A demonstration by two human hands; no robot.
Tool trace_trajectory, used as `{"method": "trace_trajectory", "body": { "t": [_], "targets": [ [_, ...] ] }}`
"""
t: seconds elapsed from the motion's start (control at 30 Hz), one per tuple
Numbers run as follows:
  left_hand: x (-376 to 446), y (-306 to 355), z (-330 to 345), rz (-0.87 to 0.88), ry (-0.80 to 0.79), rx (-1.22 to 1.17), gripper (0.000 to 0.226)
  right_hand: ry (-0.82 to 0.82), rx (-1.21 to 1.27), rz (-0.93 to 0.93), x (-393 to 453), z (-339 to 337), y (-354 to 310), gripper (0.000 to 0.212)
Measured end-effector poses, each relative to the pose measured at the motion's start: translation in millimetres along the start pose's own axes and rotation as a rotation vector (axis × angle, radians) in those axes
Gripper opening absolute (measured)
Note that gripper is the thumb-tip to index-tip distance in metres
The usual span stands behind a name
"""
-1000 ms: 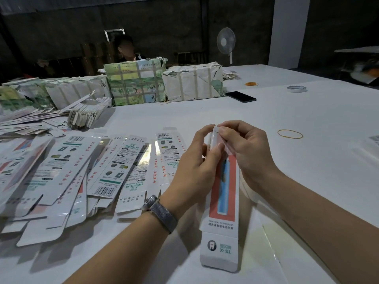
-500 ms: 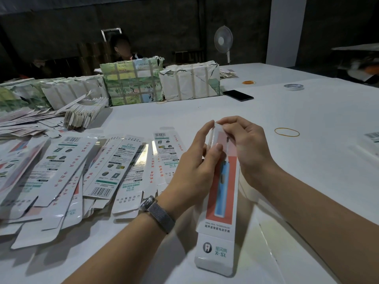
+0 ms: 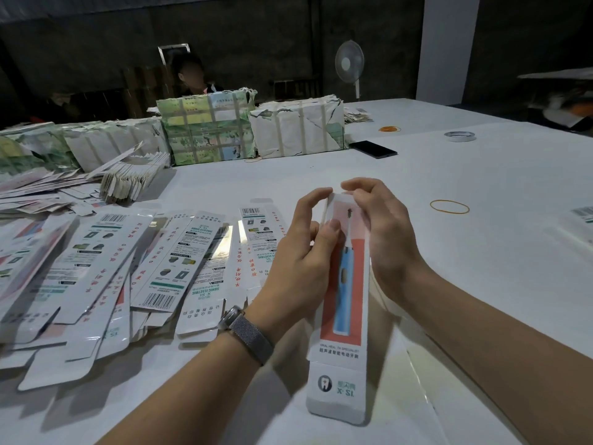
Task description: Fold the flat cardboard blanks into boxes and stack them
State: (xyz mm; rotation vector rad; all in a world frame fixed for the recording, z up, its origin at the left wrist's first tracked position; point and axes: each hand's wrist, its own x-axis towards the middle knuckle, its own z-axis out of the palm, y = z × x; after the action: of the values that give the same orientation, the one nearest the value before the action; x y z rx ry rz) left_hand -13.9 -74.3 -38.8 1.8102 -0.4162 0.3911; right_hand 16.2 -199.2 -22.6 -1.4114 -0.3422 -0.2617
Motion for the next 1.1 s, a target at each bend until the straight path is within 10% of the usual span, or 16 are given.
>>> {"method": "trace_trajectory", "body": {
  "t": [0.73,1.1],
  "targets": [
    [4,-6,-6,-0.032,0.124,-0.013,0.035,-0.015,0.072,0.005,3,0,10,0.006],
    [8,2,-22,-0.013,0.347,-0.134,0.048,-0.227,-0.795,-0.312,-2,-2,1,0.068]
  ]
}}
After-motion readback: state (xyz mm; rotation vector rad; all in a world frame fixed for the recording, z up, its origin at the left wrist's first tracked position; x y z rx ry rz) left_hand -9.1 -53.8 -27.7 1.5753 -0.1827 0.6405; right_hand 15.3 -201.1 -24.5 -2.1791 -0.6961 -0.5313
